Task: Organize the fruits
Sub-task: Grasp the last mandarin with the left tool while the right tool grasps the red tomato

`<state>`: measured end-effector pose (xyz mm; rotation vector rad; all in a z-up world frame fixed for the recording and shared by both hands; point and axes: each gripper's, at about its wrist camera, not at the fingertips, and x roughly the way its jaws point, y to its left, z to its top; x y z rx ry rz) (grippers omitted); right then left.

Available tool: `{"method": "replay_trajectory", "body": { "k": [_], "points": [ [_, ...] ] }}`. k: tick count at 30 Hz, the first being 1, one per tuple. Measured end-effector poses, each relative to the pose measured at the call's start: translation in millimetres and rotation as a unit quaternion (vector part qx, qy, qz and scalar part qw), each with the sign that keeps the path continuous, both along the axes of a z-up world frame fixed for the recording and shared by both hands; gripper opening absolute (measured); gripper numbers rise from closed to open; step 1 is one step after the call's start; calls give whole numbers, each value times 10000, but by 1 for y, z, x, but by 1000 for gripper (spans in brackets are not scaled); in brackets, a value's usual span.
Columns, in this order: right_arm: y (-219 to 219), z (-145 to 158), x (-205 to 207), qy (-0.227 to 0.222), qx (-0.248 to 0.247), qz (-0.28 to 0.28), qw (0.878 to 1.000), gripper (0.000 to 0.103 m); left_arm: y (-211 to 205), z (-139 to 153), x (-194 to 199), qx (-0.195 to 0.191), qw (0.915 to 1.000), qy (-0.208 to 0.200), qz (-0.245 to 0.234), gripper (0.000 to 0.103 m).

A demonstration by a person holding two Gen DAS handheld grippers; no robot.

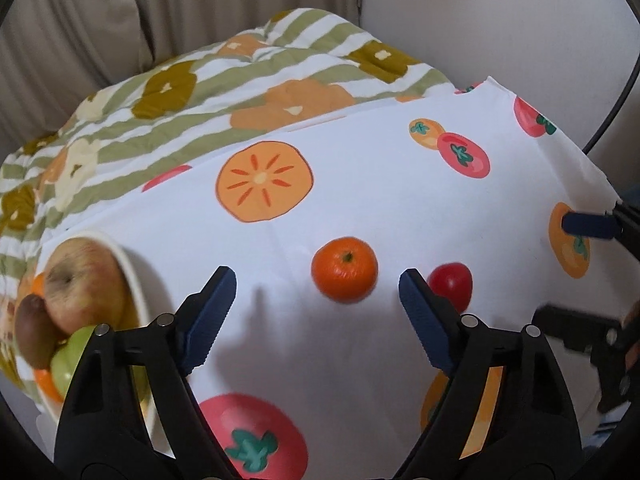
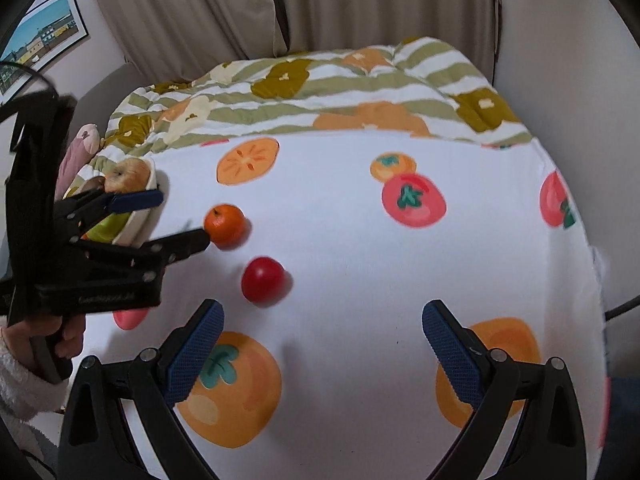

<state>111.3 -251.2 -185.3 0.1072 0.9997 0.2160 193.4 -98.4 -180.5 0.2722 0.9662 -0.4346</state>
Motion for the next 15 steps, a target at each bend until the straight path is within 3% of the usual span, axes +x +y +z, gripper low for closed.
{"method": "replay_trajectory", "body": {
  "k": [5,9,11,15],
  "points": [
    [6,-10,2,45,27,143,9999,96,-13,-17,5,190,9997,63,-162,74],
    [10,-17,8,129,109,230,9996,89,-19,-25,7,222,9994,158,-225,51],
    [13,-19,10,137,71,299,9994,86,-18,-24,6,179,9995,137,-236,45],
    [21,-22,16,173,122,481,9986,75,-15,-23,8,167,9995,163,-206,44]
  ]
}}
